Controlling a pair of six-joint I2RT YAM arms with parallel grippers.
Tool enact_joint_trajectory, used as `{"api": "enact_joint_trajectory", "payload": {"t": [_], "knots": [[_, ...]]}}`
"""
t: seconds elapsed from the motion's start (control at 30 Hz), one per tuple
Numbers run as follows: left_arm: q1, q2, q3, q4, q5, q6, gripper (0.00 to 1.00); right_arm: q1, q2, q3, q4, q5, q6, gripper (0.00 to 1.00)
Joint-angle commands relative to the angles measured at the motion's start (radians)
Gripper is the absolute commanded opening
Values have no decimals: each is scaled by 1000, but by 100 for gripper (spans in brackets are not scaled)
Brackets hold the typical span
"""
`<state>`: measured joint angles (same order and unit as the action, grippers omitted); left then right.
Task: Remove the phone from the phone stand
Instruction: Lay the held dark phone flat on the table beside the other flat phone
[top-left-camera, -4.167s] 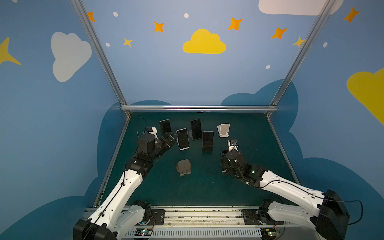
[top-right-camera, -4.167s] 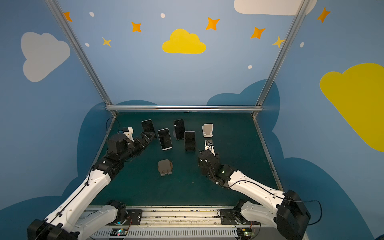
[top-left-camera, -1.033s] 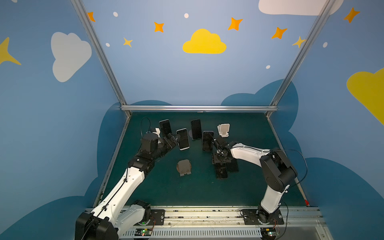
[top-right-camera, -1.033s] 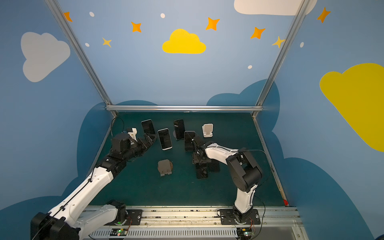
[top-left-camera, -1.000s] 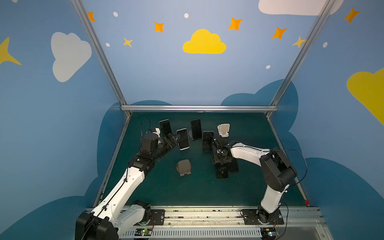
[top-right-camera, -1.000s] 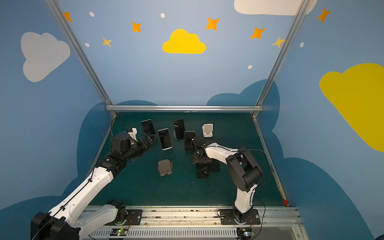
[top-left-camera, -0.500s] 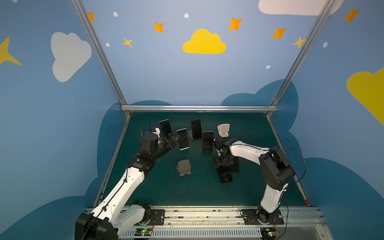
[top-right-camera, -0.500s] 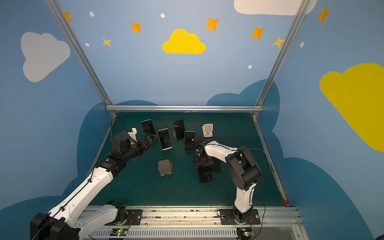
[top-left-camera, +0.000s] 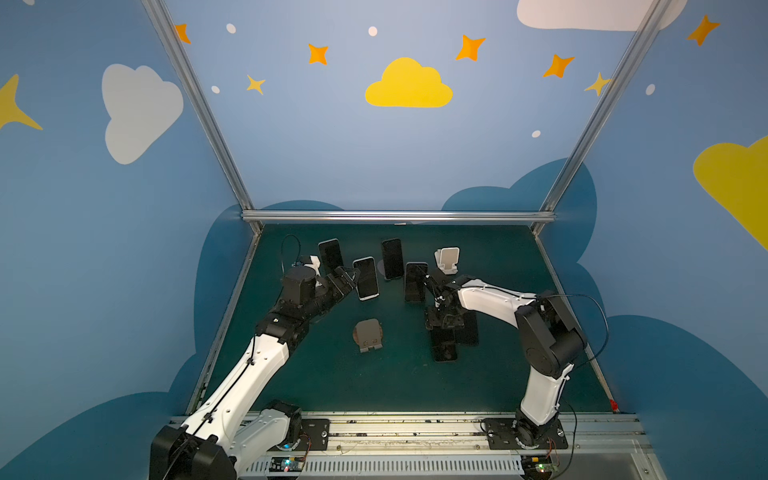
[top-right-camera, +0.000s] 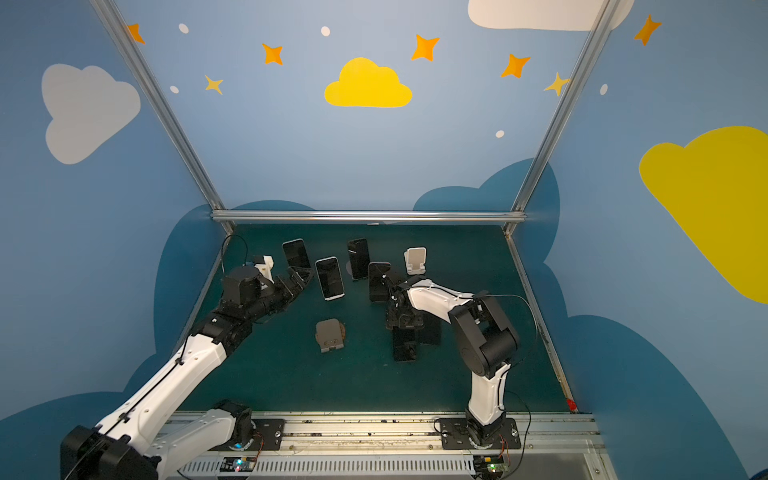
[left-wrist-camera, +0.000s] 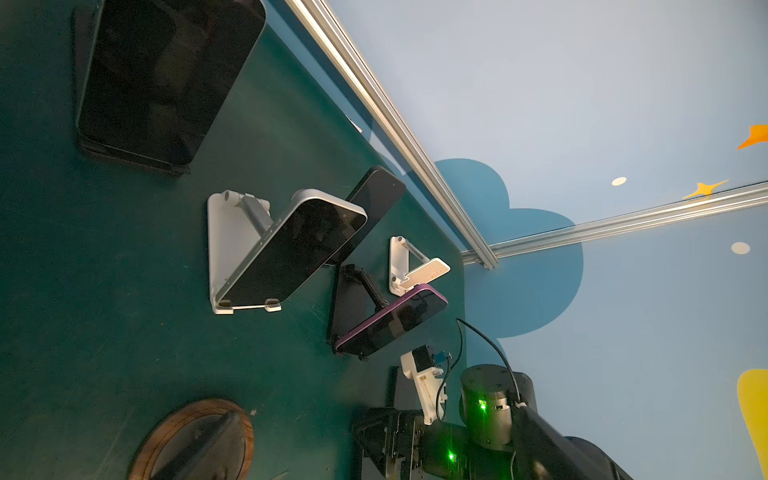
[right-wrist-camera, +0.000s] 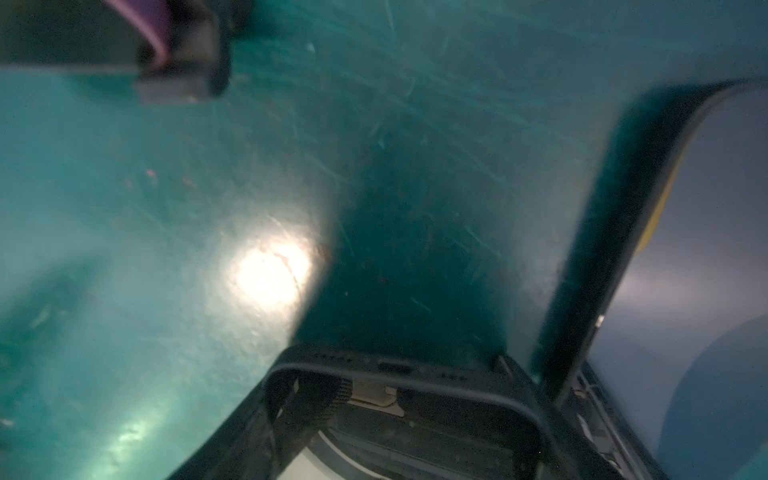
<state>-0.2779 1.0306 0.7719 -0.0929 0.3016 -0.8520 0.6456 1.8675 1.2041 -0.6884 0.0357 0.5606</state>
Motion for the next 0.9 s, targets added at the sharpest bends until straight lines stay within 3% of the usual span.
{"api": "enact_joint_trajectory", "payload": {"t": [0.0, 0.2, 0.5, 0.87], "knots": [[-3, -13, 0, 13, -5, 13, 100, 14, 33, -20, 107, -39, 42, 66], [-3, -20, 0, 12, -13, 14, 100, 24, 60, -38, 116, 12, 59, 69], [-3, -18, -1, 15, -4, 7, 100, 84, 150, 24, -20, 193, 96, 71], [-13, -23, -2, 9, -18, 14, 100, 94, 157, 8, 2, 172, 106, 75]]}}
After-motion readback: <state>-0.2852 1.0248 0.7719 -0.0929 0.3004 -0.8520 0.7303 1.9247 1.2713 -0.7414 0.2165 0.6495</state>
